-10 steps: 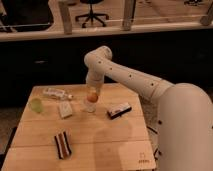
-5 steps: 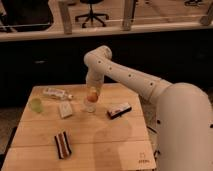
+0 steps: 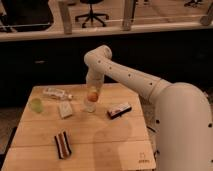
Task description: Place apple in paper cup
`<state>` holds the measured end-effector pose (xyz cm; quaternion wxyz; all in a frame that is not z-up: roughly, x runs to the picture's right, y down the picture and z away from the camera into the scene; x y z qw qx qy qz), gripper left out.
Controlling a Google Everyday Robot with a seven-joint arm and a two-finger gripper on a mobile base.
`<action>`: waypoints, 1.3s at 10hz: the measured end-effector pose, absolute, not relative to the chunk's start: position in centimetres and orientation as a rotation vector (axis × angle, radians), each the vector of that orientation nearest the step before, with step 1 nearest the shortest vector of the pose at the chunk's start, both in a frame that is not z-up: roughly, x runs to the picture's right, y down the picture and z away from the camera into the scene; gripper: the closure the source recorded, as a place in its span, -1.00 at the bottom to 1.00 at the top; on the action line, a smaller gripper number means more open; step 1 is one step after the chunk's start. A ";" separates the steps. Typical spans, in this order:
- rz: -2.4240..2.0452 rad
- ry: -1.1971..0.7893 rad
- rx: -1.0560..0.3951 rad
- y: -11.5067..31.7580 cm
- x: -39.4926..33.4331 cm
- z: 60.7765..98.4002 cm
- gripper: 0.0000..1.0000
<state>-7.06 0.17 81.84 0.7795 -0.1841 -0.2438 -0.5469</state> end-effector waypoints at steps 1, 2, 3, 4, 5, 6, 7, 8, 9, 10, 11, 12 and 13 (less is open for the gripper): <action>-1.181 -0.526 -0.398 0.1 -7.0 81.9 0.39; -1.180 -0.526 -0.399 0.1 -7.0 81.9 0.34; -1.179 -0.529 -0.397 0.2 -7.0 81.8 0.09; -1.177 -0.529 -0.397 0.2 -6.9 81.8 -0.07; -1.176 -0.531 -0.398 0.2 -7.0 81.8 -0.27; -1.176 -0.532 -0.397 0.2 -7.0 81.8 -0.49; -1.175 -0.534 -0.399 0.2 -7.0 81.9 -0.58; -1.173 -0.535 -0.400 0.1 -7.0 81.9 -0.60; -1.171 -0.536 -0.403 0.1 -6.9 82.0 -0.60; -1.169 -0.538 -0.407 0.1 -6.8 82.1 -0.60; -1.168 -0.540 -0.411 0.1 -6.8 82.1 -0.60; -1.168 -0.543 -0.415 0.0 -6.9 82.2 -0.60; -1.168 -0.548 -0.415 0.0 -6.9 82.3 -0.60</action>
